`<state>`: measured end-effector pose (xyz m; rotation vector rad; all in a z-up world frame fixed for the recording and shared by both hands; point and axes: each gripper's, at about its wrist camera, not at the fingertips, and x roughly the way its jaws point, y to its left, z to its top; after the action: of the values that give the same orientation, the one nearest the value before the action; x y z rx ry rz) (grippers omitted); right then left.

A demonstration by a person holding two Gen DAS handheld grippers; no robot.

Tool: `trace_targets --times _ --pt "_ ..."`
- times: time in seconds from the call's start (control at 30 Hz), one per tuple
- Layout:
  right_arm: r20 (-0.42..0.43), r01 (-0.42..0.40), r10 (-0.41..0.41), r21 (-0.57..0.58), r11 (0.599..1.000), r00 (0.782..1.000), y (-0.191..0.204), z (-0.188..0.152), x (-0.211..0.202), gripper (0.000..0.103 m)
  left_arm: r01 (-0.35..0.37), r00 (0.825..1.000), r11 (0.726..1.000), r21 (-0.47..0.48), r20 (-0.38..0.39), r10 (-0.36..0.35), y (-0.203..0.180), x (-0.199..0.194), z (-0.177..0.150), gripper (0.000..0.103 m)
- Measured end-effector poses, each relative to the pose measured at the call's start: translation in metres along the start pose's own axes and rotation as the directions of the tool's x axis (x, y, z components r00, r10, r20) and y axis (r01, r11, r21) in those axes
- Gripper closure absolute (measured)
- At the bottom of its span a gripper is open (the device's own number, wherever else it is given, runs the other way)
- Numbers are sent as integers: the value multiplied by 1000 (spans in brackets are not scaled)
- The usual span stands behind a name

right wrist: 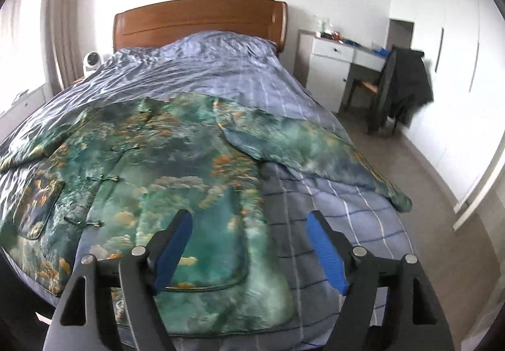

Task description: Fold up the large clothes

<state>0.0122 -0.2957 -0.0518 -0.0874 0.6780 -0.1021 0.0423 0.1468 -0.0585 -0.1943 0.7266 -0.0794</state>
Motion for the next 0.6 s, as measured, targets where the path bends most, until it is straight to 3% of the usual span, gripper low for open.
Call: trace_targets --times 0.2,0.33,0.6 --pt "-1 -38 38 -45 998 999 25 -9 -1 26 -37 997 998 51 71 33 -18 -5 -1 0" --pt "3 -53 53 -55 997 999 34 -14 -3 26 -110 990 990 84 93 102 -27 -4 -2 0" --pt "6 -70 70 -88 994 998 47 -15 -5 26 -105 994 992 72 38 102 -31 6 3 0"
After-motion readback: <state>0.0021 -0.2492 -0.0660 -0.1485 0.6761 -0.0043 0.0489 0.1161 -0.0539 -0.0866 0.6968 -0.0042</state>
